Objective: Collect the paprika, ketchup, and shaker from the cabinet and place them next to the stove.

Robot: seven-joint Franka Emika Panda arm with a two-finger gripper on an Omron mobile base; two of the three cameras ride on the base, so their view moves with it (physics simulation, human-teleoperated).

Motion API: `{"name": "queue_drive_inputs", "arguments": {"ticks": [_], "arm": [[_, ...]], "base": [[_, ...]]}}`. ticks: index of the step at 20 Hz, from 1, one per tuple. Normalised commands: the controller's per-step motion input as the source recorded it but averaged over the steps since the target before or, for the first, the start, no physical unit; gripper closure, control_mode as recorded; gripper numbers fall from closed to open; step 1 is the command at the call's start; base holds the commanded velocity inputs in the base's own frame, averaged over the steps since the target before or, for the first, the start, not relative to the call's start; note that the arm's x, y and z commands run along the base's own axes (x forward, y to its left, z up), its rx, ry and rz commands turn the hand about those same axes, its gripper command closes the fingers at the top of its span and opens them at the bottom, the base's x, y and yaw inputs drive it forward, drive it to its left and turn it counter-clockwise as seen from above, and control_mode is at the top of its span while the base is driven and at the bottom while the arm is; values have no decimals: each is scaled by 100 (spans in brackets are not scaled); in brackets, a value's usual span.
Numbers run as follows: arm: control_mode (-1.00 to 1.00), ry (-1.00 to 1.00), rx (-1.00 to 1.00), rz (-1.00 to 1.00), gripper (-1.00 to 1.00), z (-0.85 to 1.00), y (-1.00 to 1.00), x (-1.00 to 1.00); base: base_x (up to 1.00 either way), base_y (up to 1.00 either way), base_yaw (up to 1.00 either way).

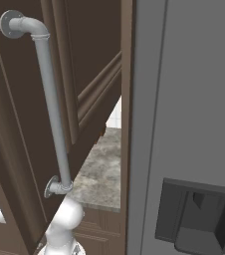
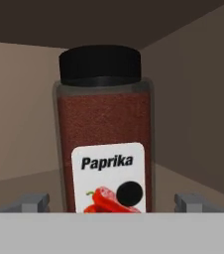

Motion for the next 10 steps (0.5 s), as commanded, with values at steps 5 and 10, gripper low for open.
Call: {"name": "queue_drive_inputs", "arguments": {"ticks": [5,10], "arm": [[-100,0,0,0,-100,-1,-15,3],[-100,0,0,0,-100,0,0,12]], "base": [[0,0,0],[0,0,0]]}}
